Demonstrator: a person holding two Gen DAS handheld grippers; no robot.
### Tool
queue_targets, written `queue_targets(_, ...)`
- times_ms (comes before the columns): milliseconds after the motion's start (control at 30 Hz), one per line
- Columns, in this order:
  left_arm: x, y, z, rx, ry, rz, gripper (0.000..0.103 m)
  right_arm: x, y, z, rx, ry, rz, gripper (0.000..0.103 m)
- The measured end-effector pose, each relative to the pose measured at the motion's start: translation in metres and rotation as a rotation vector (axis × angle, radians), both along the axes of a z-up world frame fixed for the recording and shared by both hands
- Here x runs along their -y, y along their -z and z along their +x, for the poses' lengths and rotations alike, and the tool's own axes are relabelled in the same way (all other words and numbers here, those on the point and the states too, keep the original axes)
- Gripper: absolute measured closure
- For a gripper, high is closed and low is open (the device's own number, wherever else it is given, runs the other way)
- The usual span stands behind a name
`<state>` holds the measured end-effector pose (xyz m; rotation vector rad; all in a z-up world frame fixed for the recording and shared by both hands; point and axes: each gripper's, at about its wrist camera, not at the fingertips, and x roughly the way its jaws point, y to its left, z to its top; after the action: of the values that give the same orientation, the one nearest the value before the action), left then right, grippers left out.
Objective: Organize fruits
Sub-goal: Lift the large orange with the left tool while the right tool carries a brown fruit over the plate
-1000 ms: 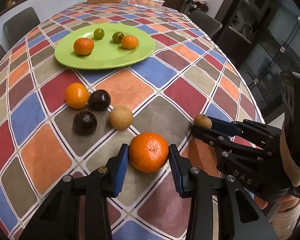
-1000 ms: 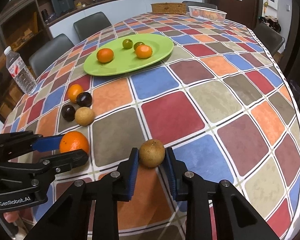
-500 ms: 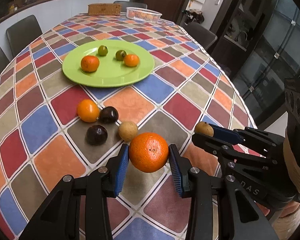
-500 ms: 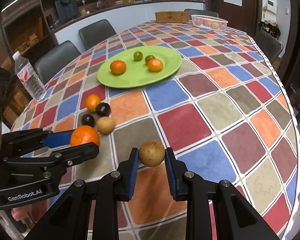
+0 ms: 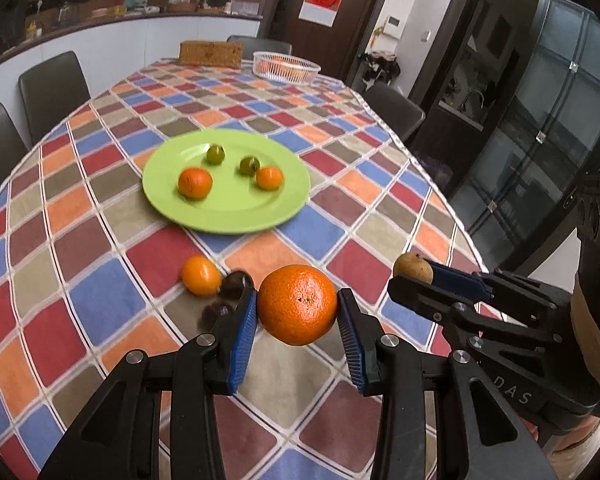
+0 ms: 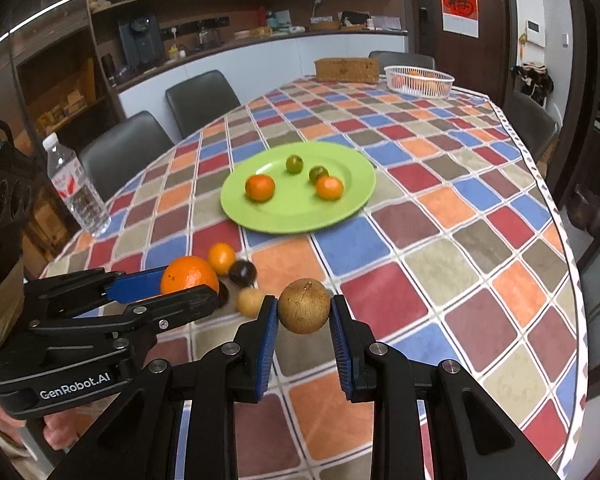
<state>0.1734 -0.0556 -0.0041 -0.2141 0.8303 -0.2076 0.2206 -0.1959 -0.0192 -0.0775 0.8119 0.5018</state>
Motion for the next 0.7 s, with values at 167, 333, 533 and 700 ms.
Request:
queue_targets(167,-0.007,-0.014,0.006,0.046,0.002,0.009,0.064,-0.005,-0.011,0.004,0.015,0.020,0.025,0.076)
queue_targets(333,-0.016,-0.025,0.013,0.087,0.014,0.026,0.064,-0.012,-0.021,0.009,0.034,0.034,0.040,0.076)
queue_targets(533,-0.027,-0.034,0.023,0.113,0.024,0.045,0.064,-0.023,-0.033,0.016,0.064,0.045,0.050,0.076)
queue_targets(700,-0.038,-0.038,0.032,0.132,0.028,0.062,0.064,-0.034,-0.040,0.027,0.076,0.045,0.065,0.076)
